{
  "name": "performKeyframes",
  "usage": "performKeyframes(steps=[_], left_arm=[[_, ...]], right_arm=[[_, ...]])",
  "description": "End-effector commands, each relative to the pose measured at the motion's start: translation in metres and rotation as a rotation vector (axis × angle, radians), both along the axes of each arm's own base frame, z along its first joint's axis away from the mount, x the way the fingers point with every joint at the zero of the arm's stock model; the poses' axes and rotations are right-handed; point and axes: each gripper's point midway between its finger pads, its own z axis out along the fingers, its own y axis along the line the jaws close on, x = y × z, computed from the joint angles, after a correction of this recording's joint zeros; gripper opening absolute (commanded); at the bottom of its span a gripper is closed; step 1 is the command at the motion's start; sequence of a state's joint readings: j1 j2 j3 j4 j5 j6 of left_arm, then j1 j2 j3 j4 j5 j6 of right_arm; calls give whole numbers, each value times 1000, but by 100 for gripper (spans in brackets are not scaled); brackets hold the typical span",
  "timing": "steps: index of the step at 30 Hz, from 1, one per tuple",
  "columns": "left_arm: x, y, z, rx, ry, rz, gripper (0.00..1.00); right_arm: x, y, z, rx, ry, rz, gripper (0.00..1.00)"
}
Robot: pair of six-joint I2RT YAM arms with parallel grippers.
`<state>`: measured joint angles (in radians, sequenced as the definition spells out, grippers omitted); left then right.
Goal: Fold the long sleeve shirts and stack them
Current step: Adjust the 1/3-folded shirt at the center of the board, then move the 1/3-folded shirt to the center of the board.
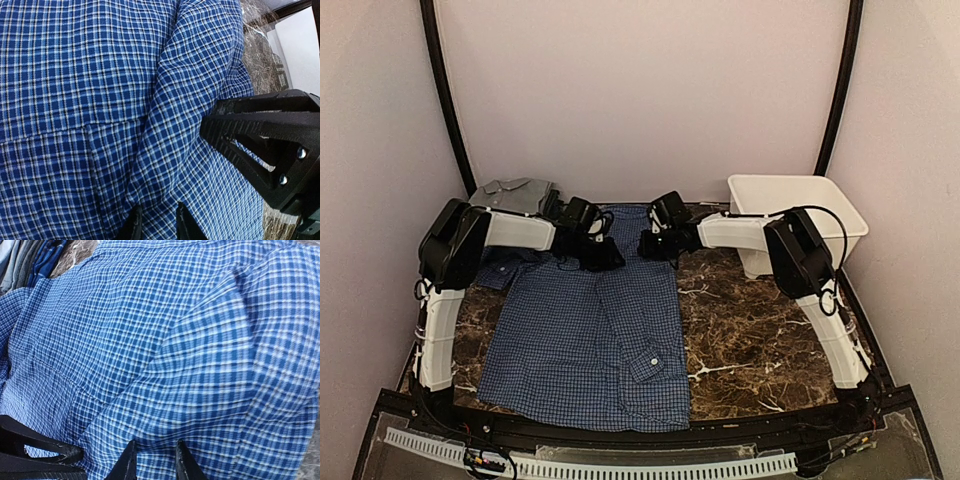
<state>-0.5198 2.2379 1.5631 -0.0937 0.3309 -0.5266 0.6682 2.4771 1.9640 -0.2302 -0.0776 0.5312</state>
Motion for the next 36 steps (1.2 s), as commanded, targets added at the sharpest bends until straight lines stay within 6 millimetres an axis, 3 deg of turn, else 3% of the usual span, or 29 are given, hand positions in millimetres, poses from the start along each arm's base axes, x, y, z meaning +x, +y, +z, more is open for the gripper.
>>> performKeyframes(steps=[1,6,11,18,25,36], left_arm=[[-7,12,4,56,-7,0,23],[0,11,2,61,-16,12,23],[13,2,3,42,-24,18,24],[22,-15,-3,34,-21,31,24],[24,-18,-7,32,-18,60,24],[26,-27,-6,29,-20,70,24]], right_arm=[[6,-11,20,-30,-20,-3,25],[-7,-13,73,-20,-63,41,29],[-40,-33,95,-28,-58,44,30],[-92,-78,73,-105,25,2,32],[-142,-85,37,-164,111,34,32],[-150,-85,-9,-223,181,-3,31]])
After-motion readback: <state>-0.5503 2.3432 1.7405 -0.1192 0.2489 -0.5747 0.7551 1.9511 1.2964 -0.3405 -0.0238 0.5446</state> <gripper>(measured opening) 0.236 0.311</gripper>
